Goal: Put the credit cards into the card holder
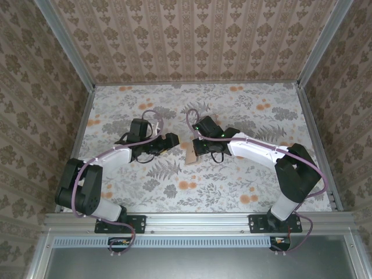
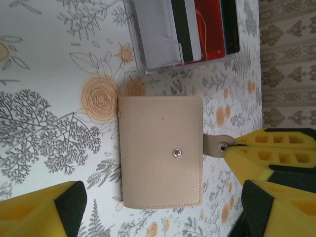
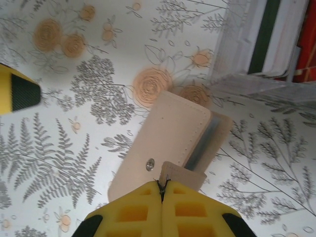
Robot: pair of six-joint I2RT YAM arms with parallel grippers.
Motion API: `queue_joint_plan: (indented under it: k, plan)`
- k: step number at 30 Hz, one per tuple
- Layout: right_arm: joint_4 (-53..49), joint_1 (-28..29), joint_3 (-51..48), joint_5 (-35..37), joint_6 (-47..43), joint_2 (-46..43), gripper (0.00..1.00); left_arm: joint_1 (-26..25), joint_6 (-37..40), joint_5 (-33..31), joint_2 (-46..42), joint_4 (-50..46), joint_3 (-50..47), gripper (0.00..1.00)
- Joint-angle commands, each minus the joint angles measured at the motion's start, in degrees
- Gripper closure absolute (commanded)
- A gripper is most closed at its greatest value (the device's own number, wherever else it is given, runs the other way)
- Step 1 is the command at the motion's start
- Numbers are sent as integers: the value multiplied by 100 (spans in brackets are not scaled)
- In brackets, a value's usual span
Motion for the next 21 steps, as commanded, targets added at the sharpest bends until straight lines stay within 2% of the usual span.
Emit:
queue_joint_plan:
  k: [1,6,12,13,21]
  plan:
    - [480,-69,-168,-336,357,-298,100,-146,329,-15,32,-401,246,14]
    - [932,-212,-465,-620,661,-468,100,-324,689,-368,153,-771,378,14]
    - [1085,-334,-577,-844,781,-579,100,-321,627,-342,417,-587,432,14]
    - [1065,-346,-560,-885,781,-577,100,-493,628,-351,470,-587,471,14]
    - [1127,-369,-595,-969,855,-632,100,-617,677,-393,658,-658,750,16]
